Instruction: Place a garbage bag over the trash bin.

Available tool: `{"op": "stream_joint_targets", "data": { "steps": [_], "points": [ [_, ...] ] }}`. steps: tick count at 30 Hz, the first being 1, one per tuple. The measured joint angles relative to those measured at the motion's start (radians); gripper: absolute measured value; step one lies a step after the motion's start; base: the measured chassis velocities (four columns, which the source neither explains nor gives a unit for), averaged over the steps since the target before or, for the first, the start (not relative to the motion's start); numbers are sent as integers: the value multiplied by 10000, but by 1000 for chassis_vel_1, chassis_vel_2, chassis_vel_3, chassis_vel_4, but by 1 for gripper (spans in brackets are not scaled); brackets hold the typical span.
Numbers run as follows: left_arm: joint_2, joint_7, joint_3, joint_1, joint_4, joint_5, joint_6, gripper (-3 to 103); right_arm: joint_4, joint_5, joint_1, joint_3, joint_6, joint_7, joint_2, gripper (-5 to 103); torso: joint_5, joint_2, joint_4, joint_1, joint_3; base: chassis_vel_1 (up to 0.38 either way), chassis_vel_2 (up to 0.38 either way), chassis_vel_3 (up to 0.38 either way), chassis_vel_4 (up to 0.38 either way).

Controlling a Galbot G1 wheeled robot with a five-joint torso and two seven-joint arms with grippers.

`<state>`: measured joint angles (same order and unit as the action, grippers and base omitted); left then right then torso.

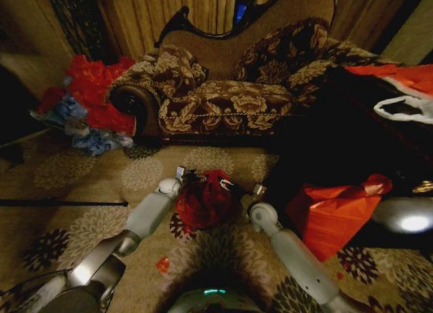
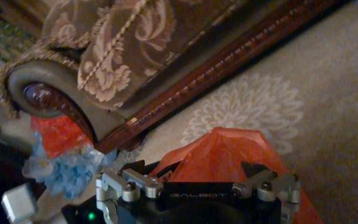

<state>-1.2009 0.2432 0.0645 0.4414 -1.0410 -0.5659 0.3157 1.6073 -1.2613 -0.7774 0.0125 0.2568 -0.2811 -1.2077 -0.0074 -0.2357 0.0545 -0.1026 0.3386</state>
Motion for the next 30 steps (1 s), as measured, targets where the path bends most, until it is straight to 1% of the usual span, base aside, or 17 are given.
{"op": "stream_joint_targets", "data": {
  "steps": [4, 6, 8, 12, 14, 16, 18, 19, 20, 21, 22, 23, 24, 25, 26, 27, 30],
  "points": [
    [6, 7, -32, 6, 7, 0, -2, 81, -409, -682, 162, -67, 121, 63, -153, 100, 0, 0, 2, 0, 0, 0, 0, 0, 0],
    [6, 9, -46, 11, 10, -1, -4, 81, -534, -956, 206, -95, 202, 65, -218, 101, 0, 0, 2, 0, 0, 0, 0, 0, 0],
    [10, 9, -73, 18, 8, -18, -4, 78, -830, -1506, 315, -180, 330, -11, -466, 95, -1, 0, 2, 0, -1, 0, 0, 0, 0],
    [18, 9, -92, 21, -8, -60, -4, 76, -1045, -1695, 379, -203, 424, -28, -685, 90, 0, 0, -2, 0, 0, 0, 0, 0, 0],
    [26, 28, -93, 32, -37, -94, -4, 69, -1194, -1732, 421, -197, 516, -13, -823, 89, 0, 0, -2, 0, 0, 0, 0, 0, 0],
    [25, 34, -93, 37, -42, -107, -7, 69, -1262, -1727, 437, -192, 523, -9, -870, 86, 0, 0, -1, 0, 0, 0, 0, 0, 0],
    [10, 37, -95, 52, -48, -116, -31, 55, -1386, -1688, 480, -185, 524, 23, -947, 78, 0, 0, -1, 0, 0, 0, 0, 0, 0],
    [10, 37, -95, 52, -48, -116, -31, 55, -1386, -1688, 480, -185, 524, 23, -947, 78, 0, 0, -1, 0, 0, 0, 0, 0, 0],
    [4, 37, -95, 58, -55, -120, -37, 49, -1398, -1672, 493, -177, 524, 26, -959, 73, 0, 0, 0, 0, -1, 0, 0, 0, 0],
    [-6, 38, -97, 61, -60, -122, -41, 49, -1400, -1651, 497, -163, 524, 30, -962, 67, 0, 0, -1, 0, -1, 0, 0, 0, 0],
    [-17, 38, -98, 62, -67, -122, -44, 44, -1400, -1637, 497, -151, 524, 30, -961, 67, 0, 0, -1, 1, -1, 0, 0, 0, 0],
    [-17, 38, -98, 62, -67, -122, -44, 44, -1400, -1637, 497, -151, 524, 30, -961, 67, 0, 0, -1, 1, -1, 0, 0, 0, 0],
    [-40, 37, -97, 64, -68, -122, -50, 39, -1400, -1615, 488, -143, 524, 32, -962, 56, 0, 0, -1, 0, -1, 0, 0, 0, 0],
    [-51, 35, -98, 69, -72, -123, -53, 34, -1400, -1587, 461, -141, 524, 33, -960, 56, 0, 0, 0, 0, -1, 0, 0, 0, 0],
    [-63, 33, -97, 75, -81, -122, -55, 28, -1390, -1557, 414, -129, 524, 34, -948, 51, 1, 0, -1, 1, -1, 0, 0, 0, 0],
    [-63, 33, -97, 75, -81, -122, -55, 28, -1390, -1557, 414, -129, 524, 34, -948, 51, 1, 0, -1, 1, -1, 0, 0, 0, 0],
    [-104, 23, -95, 95, -95, -116, -58, 12, -1348, -1441, 280, -92, 523, 77, -871, 35, 1, 0, -1, 1, -1, 0, 0, 0, 0]
  ]
}}
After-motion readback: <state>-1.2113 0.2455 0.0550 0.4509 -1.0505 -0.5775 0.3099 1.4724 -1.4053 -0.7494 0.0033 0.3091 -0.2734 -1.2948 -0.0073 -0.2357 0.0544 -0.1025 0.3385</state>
